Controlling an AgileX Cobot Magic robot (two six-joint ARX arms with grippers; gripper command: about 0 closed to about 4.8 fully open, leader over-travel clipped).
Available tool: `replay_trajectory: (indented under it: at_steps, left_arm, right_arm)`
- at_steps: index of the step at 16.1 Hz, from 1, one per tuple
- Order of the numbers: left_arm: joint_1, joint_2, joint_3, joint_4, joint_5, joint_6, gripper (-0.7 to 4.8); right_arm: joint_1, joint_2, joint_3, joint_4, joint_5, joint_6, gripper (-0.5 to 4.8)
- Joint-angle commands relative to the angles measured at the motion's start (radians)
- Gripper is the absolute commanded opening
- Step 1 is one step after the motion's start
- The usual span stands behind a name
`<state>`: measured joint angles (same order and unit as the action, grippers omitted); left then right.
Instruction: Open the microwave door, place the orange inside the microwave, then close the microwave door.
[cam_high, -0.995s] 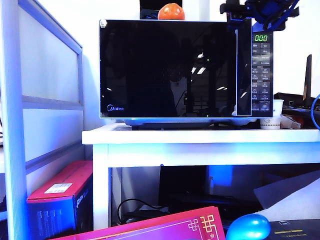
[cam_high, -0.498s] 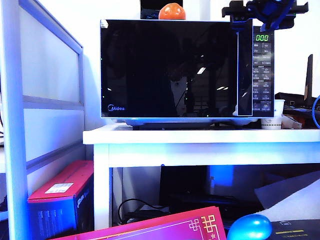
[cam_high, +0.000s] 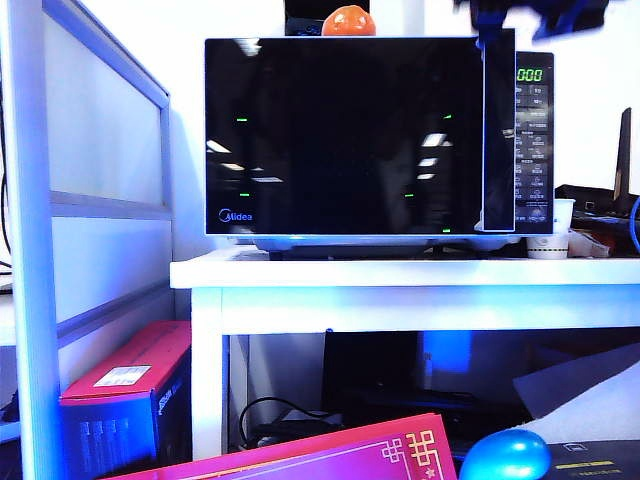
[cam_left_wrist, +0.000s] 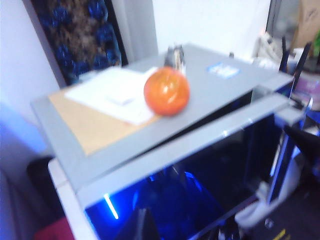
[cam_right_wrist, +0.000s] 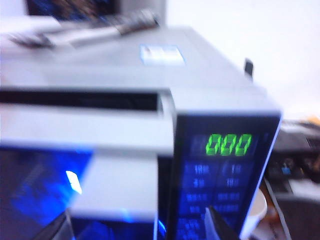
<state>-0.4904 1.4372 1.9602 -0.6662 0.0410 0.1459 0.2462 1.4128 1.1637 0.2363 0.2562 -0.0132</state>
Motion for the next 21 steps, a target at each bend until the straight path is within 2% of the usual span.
replay_trajectory:
  at_steps: [1,7,9,14,20,21]
  left_arm:
    - [-0.001,-0.004,0.005,0.019,0.000,0.004,-0.05]
    - [-0.001,-0.004,0.005,0.017,0.001,0.003,-0.05]
    - [-0.001,-0.004,0.005,0.018,0.005,0.004,-0.05]
    - [-0.001,-0.004,0.005,0.017,0.005,0.004,-0.05]
    - [-0.001,-0.004,0.005,0.018,0.005,0.004,-0.05]
    - [-0.001,-0.004,0.005,0.017,0.005,0.004,-0.05]
  right_arm:
    - [-0.015,-0.070,0.014,0.047,0.027,0.003,3.37]
    - [-0.016,-0.094,0.013,-0.044,0.014,-0.063,3.37]
    - [-0.016,-0.057,0.013,-0.041,-0.080,-0.063,3.37]
    - [-0.026,0.079,0.013,0.058,-0.080,-0.062,3.37]
    - [-0.041,0.090,0.014,0.108,-0.304,-0.062,3.37]
    - [-0.040,0.076,0.013,0.109,-0.315,-0.062,3.38]
